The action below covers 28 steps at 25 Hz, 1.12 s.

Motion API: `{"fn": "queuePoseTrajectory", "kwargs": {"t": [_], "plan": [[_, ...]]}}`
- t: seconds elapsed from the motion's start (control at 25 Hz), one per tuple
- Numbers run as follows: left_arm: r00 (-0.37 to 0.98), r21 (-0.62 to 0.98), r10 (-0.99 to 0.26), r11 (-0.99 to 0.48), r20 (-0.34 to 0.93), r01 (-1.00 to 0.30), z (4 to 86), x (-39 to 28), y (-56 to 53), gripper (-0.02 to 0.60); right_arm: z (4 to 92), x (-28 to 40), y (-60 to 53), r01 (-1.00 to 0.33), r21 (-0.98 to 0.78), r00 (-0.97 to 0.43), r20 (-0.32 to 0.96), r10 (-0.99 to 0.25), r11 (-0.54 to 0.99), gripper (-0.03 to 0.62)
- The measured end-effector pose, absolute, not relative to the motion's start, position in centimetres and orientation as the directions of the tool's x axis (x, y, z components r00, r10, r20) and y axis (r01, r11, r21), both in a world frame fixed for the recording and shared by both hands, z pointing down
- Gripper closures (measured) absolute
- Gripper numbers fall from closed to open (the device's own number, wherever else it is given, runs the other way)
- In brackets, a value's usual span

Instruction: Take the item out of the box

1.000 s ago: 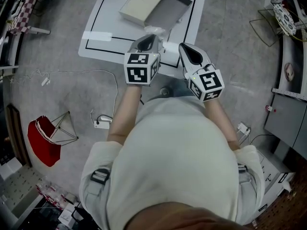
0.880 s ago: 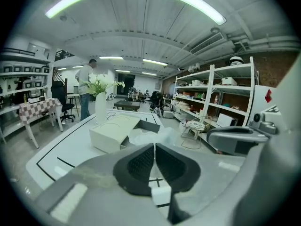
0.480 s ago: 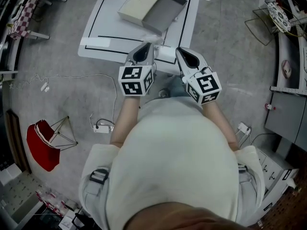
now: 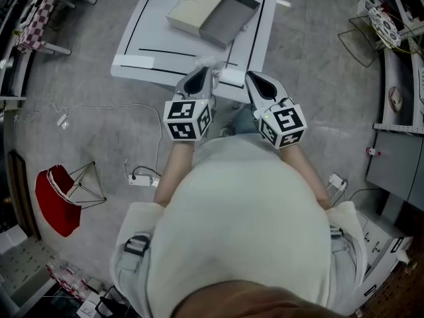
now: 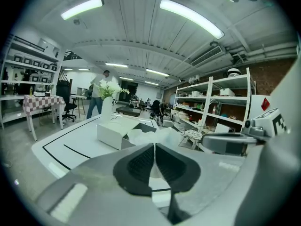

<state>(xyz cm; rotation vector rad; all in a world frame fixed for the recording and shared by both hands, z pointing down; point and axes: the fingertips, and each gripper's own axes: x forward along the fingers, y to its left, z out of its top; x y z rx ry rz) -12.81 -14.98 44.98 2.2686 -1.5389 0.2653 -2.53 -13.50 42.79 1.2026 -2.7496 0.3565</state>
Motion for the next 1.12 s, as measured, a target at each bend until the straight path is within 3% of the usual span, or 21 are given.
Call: {"fn": "queuePoseTrajectory", "kwargs": {"t": [1.12], "plan": [[0.364,0.225,-0.865,-0.300,0.345,-0.927,44.54,-13.15,-14.79,0.569,42.20,-3.15,-13.66,-0.725,-0.140,-0.688,0.186,-0.701,0.675,0.603]]}}
